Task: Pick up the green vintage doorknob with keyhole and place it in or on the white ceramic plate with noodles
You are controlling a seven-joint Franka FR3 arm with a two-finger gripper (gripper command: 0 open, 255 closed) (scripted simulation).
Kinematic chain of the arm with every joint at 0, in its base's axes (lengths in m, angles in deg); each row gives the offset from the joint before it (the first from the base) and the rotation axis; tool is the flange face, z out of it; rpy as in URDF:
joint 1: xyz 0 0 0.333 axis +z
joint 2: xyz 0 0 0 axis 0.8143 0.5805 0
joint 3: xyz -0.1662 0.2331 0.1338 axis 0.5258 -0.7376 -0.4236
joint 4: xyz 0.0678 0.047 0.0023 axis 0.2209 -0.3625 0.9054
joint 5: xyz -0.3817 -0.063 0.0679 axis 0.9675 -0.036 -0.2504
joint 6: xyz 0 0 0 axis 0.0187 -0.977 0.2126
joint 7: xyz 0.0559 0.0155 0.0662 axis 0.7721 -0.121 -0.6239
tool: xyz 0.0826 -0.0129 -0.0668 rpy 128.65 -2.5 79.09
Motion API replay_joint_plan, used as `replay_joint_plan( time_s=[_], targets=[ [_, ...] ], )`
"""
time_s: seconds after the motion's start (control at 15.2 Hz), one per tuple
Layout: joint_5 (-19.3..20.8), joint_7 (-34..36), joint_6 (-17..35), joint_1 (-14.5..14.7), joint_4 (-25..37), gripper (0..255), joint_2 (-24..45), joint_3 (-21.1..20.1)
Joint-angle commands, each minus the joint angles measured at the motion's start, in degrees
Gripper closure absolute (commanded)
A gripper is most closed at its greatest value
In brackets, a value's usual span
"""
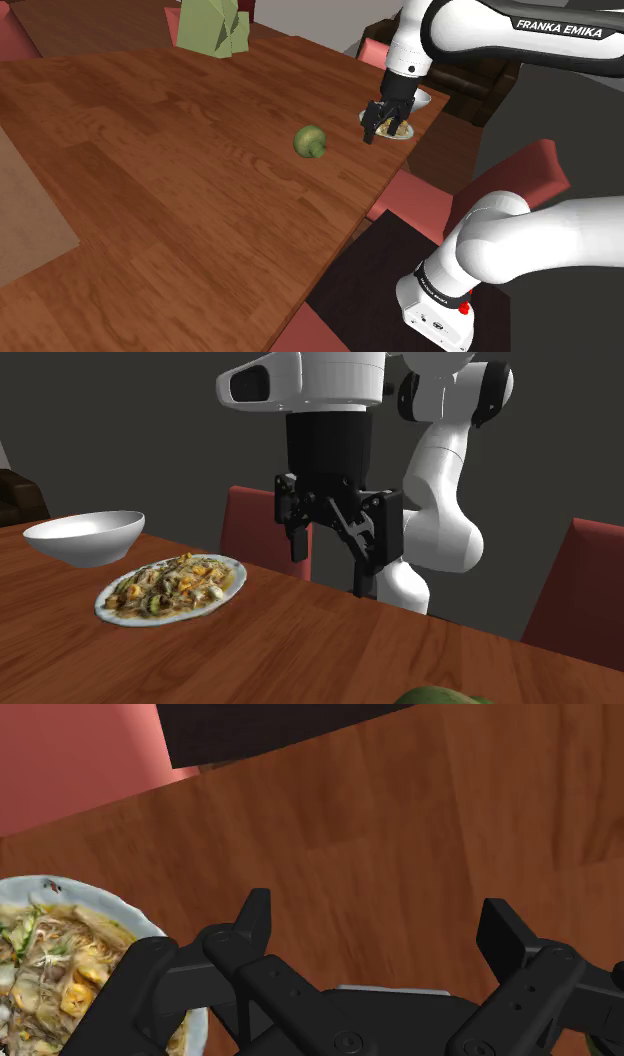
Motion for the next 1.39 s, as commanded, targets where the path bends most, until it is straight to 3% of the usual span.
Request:
replay_joint_plan(
  time_s=[0.0,0.46,0.86,1.32],
  targets=[
    [0.0,0.0,0.0,0.0,0.0,0,0.0,0.0],
    [-5.5,11.4,2.1,2.5,5.8,0,6.2,-8.2],
    [-7.8,20.9,3.9,3.5,13.2,0,13.6,-14.7],
    [-8.2,20.8,9.3,3.7,7.8,0,13.5,-15.2]
  ],
)
